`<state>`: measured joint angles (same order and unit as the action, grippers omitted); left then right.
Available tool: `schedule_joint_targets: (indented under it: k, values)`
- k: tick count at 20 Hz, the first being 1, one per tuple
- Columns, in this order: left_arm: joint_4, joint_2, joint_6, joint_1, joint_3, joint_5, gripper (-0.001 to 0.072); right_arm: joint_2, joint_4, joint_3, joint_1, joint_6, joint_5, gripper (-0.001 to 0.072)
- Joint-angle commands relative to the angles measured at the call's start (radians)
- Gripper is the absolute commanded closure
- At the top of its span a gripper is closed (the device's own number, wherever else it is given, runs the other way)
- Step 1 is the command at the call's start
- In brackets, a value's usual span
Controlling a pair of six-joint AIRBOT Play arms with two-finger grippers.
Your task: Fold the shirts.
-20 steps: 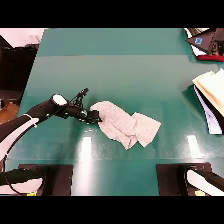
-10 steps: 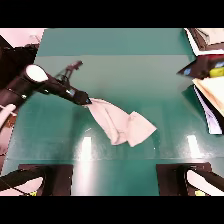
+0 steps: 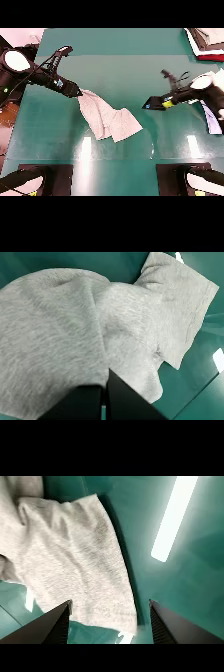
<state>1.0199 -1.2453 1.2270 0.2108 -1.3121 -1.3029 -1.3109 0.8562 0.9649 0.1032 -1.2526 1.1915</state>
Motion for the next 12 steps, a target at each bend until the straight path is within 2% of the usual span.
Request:
schedule_joint_targets:
  k: [1, 7, 8, 11, 12]
  values:
    - [0.006, 0.002, 0.004, -0.002, -0.005, -0.016, 0.0685, -0.123, 0.000, -0.025, 0.094, 0.029, -0.090, 0.0153]
    - [0.006, 0.002, 0.004, -0.002, -0.005, -0.021, 0.0685, -0.203, -0.077, -0.025, 0.168, 0.068, -0.116, 0.0158]
    - [0.006, 0.002, 0.004, -0.002, -0.005, -0.021, 0.0685, -0.202, -0.078, -0.024, 0.180, 0.068, -0.131, 0.0224]
    - [0.005, 0.002, 0.006, -0.002, -0.005, -0.023, 0.0685, -0.201, -0.078, -0.024, 0.203, 0.096, -0.145, 0.0613]
    - [0.005, 0.002, 0.008, -0.002, -0.005, -0.026, 0.0685, -0.193, -0.078, -0.024, 0.202, 0.120, -0.144, 0.0697]
